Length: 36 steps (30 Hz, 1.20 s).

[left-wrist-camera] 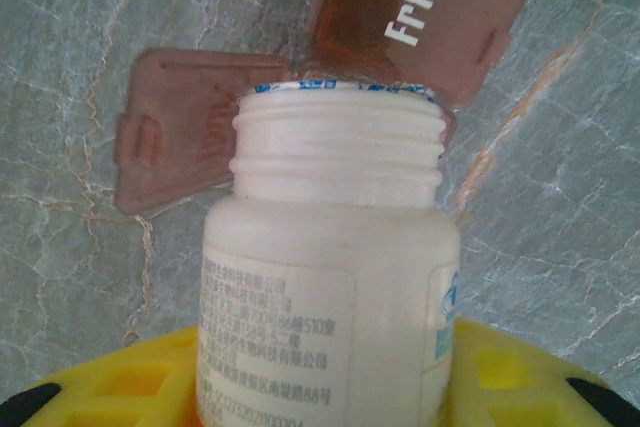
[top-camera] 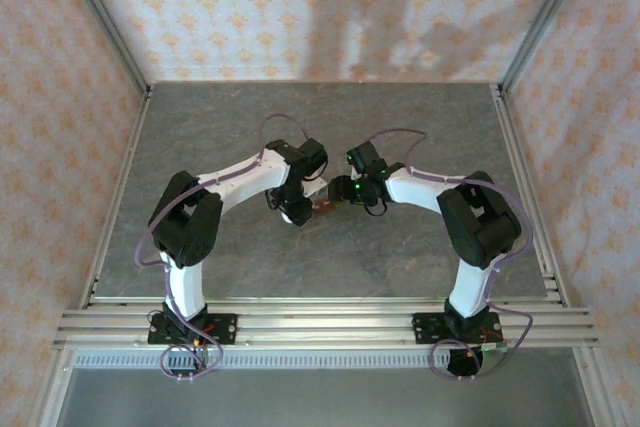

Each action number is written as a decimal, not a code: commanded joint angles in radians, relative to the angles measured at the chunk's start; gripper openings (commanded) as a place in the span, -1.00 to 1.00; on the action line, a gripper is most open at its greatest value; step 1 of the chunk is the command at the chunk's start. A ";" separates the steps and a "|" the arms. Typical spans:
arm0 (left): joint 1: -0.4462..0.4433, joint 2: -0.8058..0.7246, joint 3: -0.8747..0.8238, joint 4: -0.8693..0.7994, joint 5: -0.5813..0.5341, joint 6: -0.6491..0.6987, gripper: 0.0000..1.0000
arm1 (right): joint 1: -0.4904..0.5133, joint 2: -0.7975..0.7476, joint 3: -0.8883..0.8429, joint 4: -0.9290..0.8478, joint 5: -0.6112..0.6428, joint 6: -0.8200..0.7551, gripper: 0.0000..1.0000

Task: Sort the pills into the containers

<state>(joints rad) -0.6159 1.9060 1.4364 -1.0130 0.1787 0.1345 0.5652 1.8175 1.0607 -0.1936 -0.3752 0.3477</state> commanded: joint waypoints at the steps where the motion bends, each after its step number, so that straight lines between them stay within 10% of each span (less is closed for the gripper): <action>1: -0.017 0.036 0.038 -0.063 -0.040 0.031 -1.00 | 0.003 0.015 0.005 -0.007 0.005 0.010 0.36; 36: -0.028 0.056 0.108 -0.159 -0.065 0.067 -1.00 | 0.002 0.013 -0.001 -0.006 0.006 0.012 0.36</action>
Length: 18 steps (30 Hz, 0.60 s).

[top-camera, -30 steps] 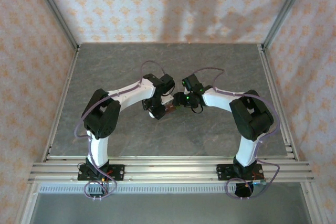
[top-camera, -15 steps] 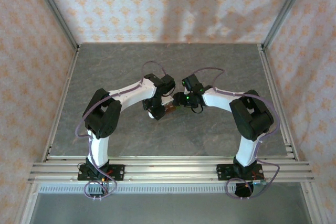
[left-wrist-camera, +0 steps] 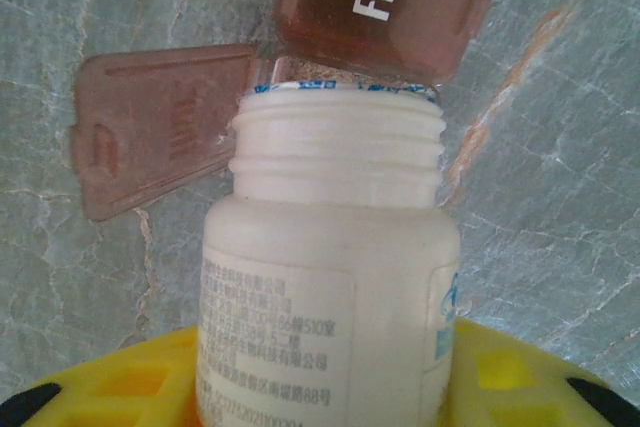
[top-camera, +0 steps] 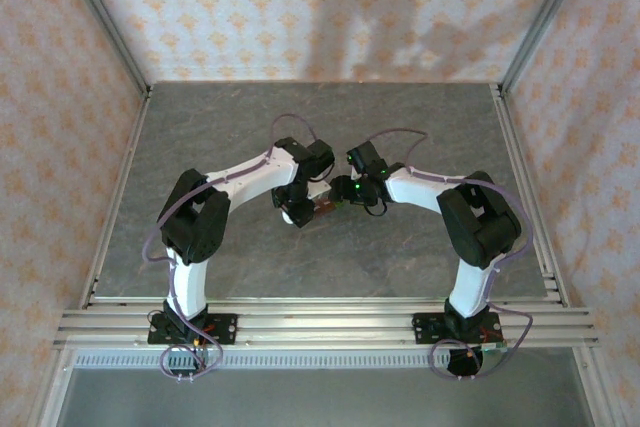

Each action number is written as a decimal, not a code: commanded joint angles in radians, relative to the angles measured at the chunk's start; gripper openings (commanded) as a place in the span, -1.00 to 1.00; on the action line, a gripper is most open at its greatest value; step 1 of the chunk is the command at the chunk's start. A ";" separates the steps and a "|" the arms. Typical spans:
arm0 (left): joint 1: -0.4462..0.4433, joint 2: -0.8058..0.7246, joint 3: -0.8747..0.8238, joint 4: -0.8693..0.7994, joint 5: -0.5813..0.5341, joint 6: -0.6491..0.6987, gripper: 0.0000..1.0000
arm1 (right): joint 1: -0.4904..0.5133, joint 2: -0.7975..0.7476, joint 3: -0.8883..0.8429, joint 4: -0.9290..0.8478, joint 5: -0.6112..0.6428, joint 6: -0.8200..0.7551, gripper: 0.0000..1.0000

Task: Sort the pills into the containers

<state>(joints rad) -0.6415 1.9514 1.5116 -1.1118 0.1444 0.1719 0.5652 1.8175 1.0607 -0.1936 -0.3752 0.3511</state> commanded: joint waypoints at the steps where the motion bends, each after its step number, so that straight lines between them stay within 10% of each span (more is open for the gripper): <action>1: -0.003 0.012 0.035 -0.064 -0.031 0.030 -1.00 | 0.002 0.013 -0.003 -0.005 0.006 0.008 0.36; 18: 0.000 0.062 0.076 -0.107 -0.037 0.048 -1.00 | 0.002 0.014 -0.005 -0.004 0.007 0.009 0.36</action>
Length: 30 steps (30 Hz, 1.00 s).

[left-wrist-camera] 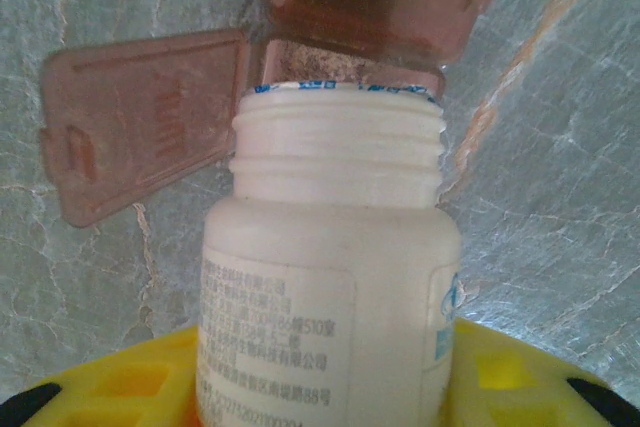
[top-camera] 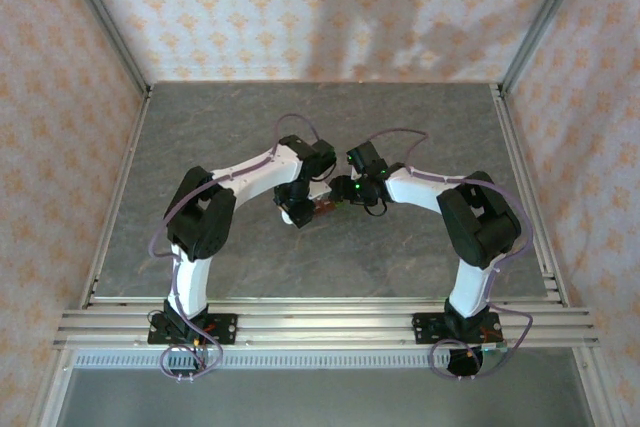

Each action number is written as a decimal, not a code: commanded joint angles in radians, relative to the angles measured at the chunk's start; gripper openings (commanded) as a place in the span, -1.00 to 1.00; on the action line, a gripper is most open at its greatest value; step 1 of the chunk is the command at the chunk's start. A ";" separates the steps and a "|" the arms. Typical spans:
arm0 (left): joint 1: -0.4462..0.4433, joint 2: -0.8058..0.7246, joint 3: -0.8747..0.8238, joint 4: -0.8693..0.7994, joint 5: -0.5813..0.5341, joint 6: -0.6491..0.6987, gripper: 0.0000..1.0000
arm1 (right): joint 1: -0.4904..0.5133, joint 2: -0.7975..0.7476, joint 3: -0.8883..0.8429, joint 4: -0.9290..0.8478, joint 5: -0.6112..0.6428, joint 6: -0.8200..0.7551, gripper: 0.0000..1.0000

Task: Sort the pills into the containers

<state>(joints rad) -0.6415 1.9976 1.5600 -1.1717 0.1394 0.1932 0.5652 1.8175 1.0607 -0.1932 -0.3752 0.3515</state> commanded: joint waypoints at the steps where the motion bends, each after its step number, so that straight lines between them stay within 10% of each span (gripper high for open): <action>1: 0.000 0.020 0.030 -0.050 -0.033 0.028 -1.00 | 0.002 0.015 -0.005 -0.003 0.006 0.008 0.36; 30: 0.012 -0.009 0.030 -0.046 -0.013 0.022 -1.00 | 0.002 0.021 -0.008 0.001 0.006 0.010 0.36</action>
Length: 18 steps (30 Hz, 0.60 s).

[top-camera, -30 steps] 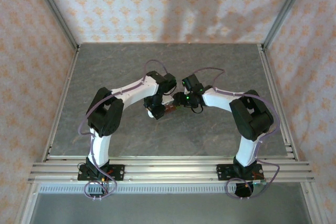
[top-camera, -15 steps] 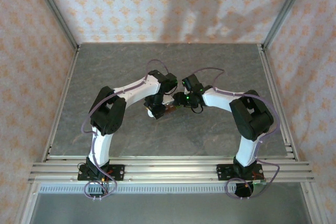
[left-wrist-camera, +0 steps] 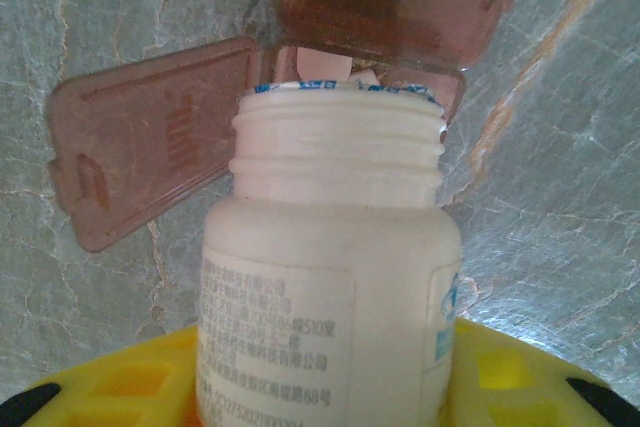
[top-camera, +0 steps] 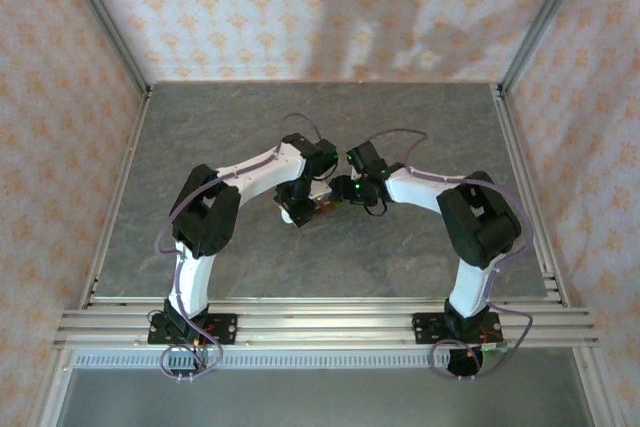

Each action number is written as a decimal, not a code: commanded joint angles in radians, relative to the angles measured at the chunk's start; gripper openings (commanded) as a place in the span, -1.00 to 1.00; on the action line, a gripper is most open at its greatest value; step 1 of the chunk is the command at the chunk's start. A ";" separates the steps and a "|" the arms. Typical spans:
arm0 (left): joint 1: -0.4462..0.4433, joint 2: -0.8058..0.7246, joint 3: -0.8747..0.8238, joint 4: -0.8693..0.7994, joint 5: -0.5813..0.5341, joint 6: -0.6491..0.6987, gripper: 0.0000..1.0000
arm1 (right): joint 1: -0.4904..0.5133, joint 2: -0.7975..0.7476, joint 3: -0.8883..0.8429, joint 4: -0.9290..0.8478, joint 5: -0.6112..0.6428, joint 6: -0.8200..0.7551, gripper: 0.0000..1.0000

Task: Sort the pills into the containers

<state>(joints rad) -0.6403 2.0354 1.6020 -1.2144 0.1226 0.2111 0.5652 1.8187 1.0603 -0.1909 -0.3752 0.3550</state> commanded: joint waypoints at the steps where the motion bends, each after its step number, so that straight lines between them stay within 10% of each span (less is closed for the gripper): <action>1: 0.010 -0.051 -0.018 0.002 0.002 0.002 -1.00 | 0.002 0.019 -0.009 -0.001 0.007 0.006 0.36; 18: 0.025 -0.263 -0.245 0.255 0.065 -0.048 -1.00 | 0.003 0.023 -0.013 0.002 0.003 0.009 0.35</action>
<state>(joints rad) -0.6182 1.8080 1.3964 -1.0264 0.1619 0.1814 0.5652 1.8191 1.0603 -0.1898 -0.3752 0.3553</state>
